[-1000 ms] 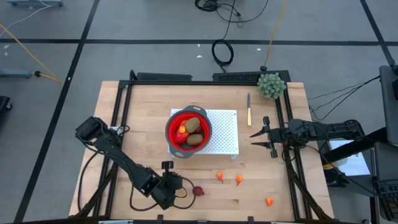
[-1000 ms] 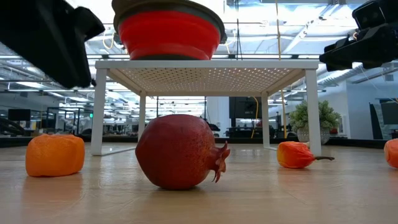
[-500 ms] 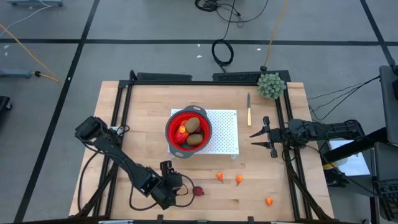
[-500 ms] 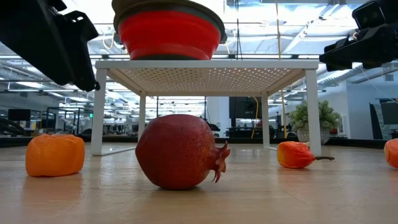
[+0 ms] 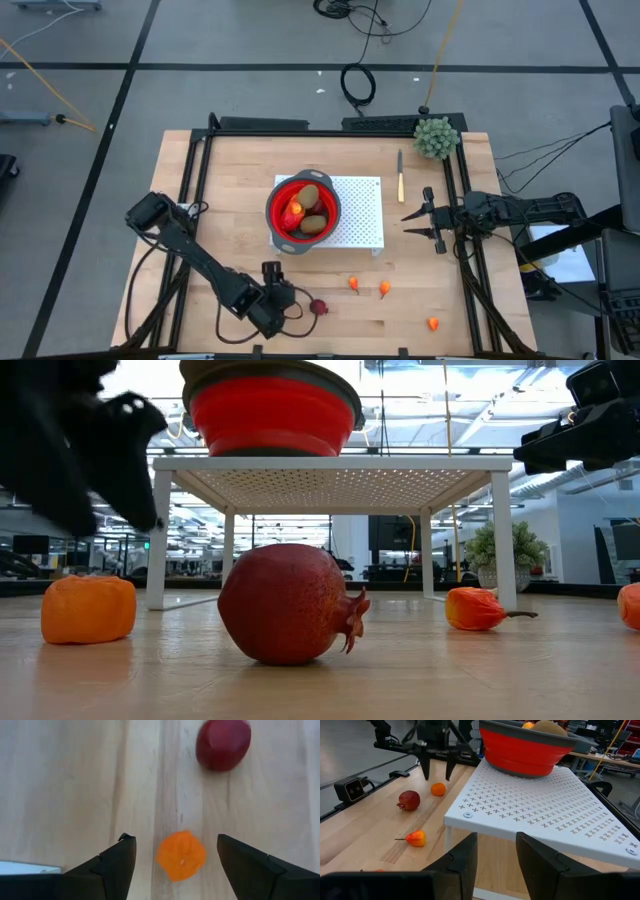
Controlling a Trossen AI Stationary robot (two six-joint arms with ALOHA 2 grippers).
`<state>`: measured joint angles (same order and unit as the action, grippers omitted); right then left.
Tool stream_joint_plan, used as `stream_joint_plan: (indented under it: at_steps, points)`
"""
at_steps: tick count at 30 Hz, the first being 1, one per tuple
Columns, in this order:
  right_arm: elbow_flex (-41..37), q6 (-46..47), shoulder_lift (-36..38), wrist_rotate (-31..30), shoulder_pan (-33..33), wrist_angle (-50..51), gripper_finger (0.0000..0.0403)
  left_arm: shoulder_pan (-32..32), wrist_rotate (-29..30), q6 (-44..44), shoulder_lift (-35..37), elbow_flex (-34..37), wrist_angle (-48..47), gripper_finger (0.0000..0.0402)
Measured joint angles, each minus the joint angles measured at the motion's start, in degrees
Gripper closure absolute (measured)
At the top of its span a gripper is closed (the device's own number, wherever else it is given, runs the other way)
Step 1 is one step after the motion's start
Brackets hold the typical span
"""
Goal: Pick & Place Fruit
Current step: Put the orange into the strainer bowl on the shelf
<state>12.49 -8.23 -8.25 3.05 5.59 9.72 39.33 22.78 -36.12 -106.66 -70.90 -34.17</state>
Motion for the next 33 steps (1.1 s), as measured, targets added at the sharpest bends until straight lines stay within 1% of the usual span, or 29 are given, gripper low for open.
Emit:
stream_joint_plan:
  at_steps: [4, 9, 22, 26, 33]
  points:
    - [0.0, 0.0, 0.0, 0.0, 0.0, 0.0, 0.0273, 0.0, -0.5, 1.6, -3.0, 0.0, -0.4, 0.0124]
    - [0.0, 0.0, 0.0, 0.0, 0.0, 0.0, 0.0273, -0.2, -0.3, 1.5, -4.9, 0.0, -0.7, 0.0124]
    - [0.0, 0.0, 0.0, 0.0, 0.0, -0.4, 0.0273, -0.7, -1.5, 1.1, -5.6, 0.0, -2.5, 0.0126]
    - [0.0, 0.0, 0.0, 0.0, 0.0, -0.4, 0.0273, -0.7, -2.2, 0.9, -5.5, 0.0, -2.4, 0.0154]
    - [0.0, 0.1, 0.0, 0.0, 0.0, -0.4, 0.0273, -0.7, -2.3, 0.1, -5.5, 0.0, -2.0, 0.0229]
